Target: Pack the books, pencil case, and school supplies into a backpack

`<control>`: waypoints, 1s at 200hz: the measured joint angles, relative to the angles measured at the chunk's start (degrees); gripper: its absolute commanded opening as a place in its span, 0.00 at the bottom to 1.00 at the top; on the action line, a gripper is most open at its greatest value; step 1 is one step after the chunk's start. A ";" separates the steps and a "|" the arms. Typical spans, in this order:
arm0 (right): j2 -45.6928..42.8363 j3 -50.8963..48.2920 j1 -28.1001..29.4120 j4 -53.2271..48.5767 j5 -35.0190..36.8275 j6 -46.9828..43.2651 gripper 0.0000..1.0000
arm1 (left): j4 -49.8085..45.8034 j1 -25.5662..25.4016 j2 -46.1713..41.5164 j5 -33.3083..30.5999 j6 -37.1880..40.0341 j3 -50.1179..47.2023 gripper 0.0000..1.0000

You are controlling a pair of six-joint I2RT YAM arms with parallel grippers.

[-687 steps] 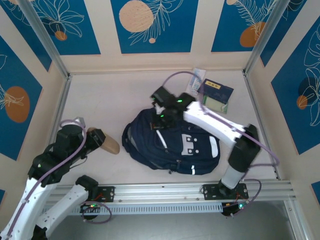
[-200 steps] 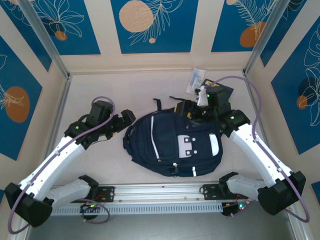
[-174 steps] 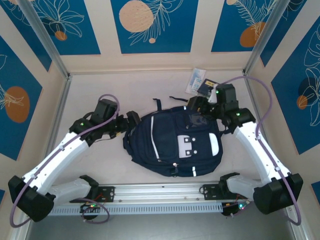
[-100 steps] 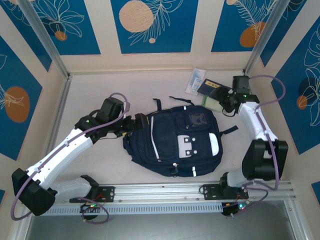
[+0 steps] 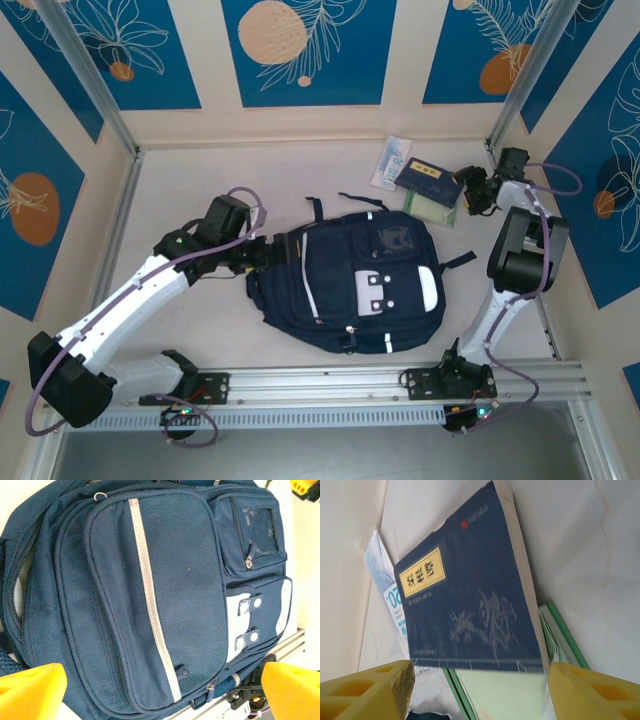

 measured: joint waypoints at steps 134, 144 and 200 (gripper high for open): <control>13.07 13.51 -0.02 -7.56 -0.48 -4.11 0.66 | -2.21 0.96 -0.52 -0.09 -0.11 -0.68 1.00; 13.46 13.51 -0.02 -7.15 -1.03 -4.07 0.63 | -2.19 0.96 -0.52 -0.09 -0.11 -0.68 1.00; 17.05 14.93 -0.26 -4.61 -4.92 -3.93 0.29 | -3.28 0.96 -0.63 -0.07 -0.79 -1.25 1.00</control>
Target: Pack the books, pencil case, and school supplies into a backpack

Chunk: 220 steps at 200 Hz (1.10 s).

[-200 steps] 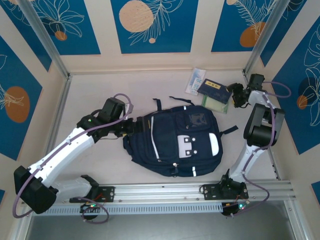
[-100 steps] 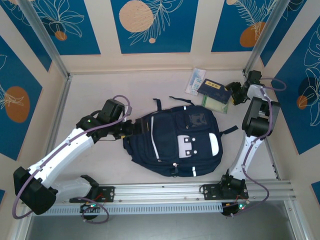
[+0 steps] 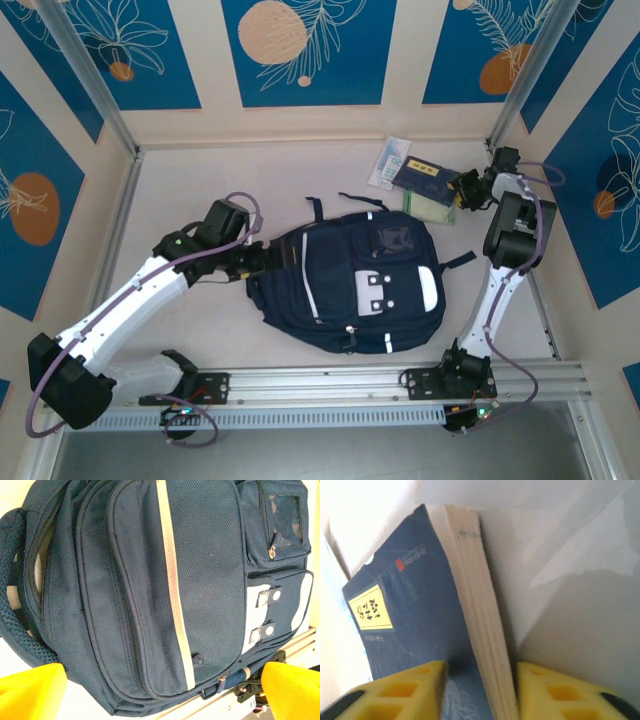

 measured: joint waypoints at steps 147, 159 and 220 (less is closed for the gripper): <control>-18.56 -5.81 4.83 -2.91 2.19 -6.34 0.00 | 0.50 0.00 -6.78 -0.02 -1.73 -3.15 1.00; -22.73 -7.85 5.03 -1.36 2.19 -5.20 0.00 | 0.52 0.02 -7.50 -0.04 -1.92 -3.17 1.00; -40.94 -24.41 7.06 10.01 -0.72 8.39 0.00 | 1.97 0.85 -7.78 -1.81 -5.22 -0.94 1.00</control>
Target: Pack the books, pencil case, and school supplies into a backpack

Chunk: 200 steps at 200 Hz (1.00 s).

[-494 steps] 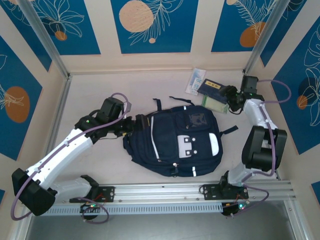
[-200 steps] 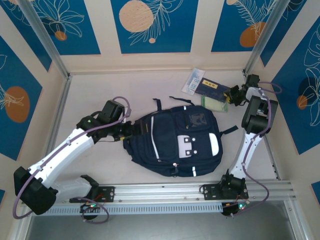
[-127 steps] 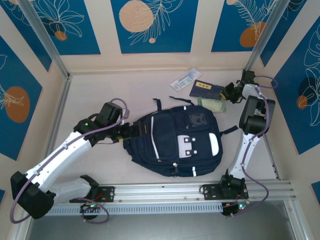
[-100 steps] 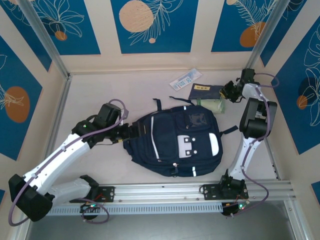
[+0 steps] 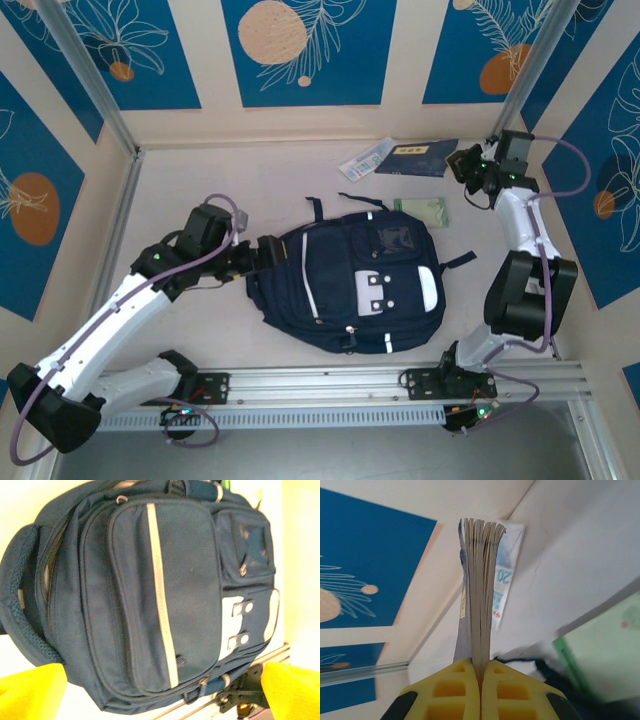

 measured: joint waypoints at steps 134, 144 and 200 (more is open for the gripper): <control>-34.38 -30.23 29.92 15.89 2.51 26.77 0.00 | 32.13 0.37 3.43 -0.07 -25.53 -4.76 1.00; -34.97 -30.34 30.60 16.33 3.02 27.76 0.00 | 32.70 0.31 3.45 -0.09 -26.36 -5.53 1.00; -36.68 -32.37 34.07 20.61 3.21 32.17 0.00 | 37.83 0.11 4.63 -0.35 -29.97 -7.61 0.94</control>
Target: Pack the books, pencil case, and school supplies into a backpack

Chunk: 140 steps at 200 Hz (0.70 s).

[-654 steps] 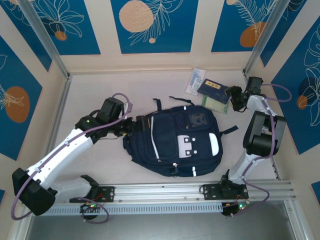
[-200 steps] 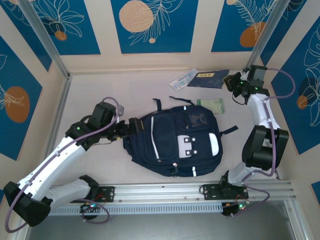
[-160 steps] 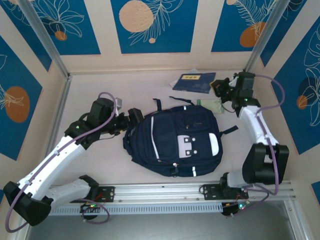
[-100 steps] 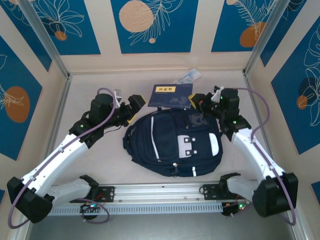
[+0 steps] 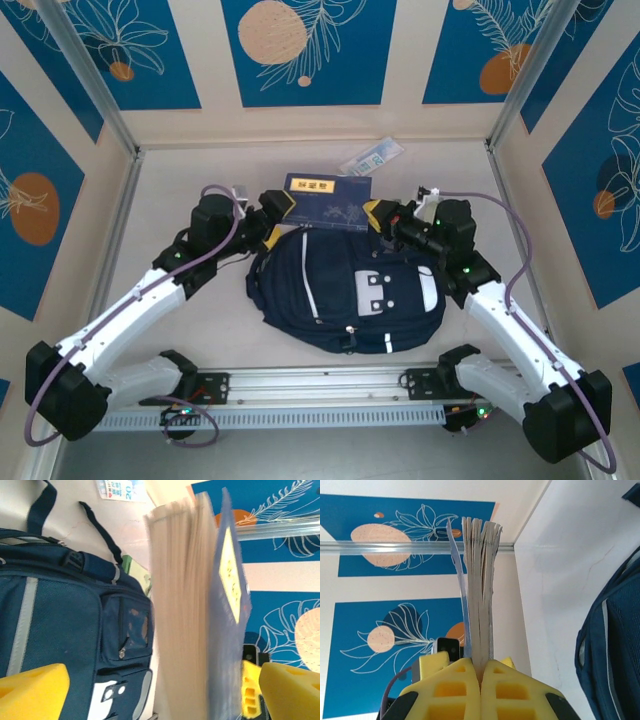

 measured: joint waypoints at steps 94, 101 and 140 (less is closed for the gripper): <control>-2.01 -6.95 1.25 6.64 -0.07 5.42 0.00 | 15.45 -1.36 3.52 1.16 -5.25 -1.79 0.27; -1.97 -6.97 1.16 7.06 0.02 5.49 0.00 | 15.96 -1.40 3.80 1.33 -5.44 -1.81 0.19; -2.05 -6.86 0.57 6.58 -0.37 4.59 0.17 | 17.97 -1.40 4.15 1.90 -5.90 -2.49 0.00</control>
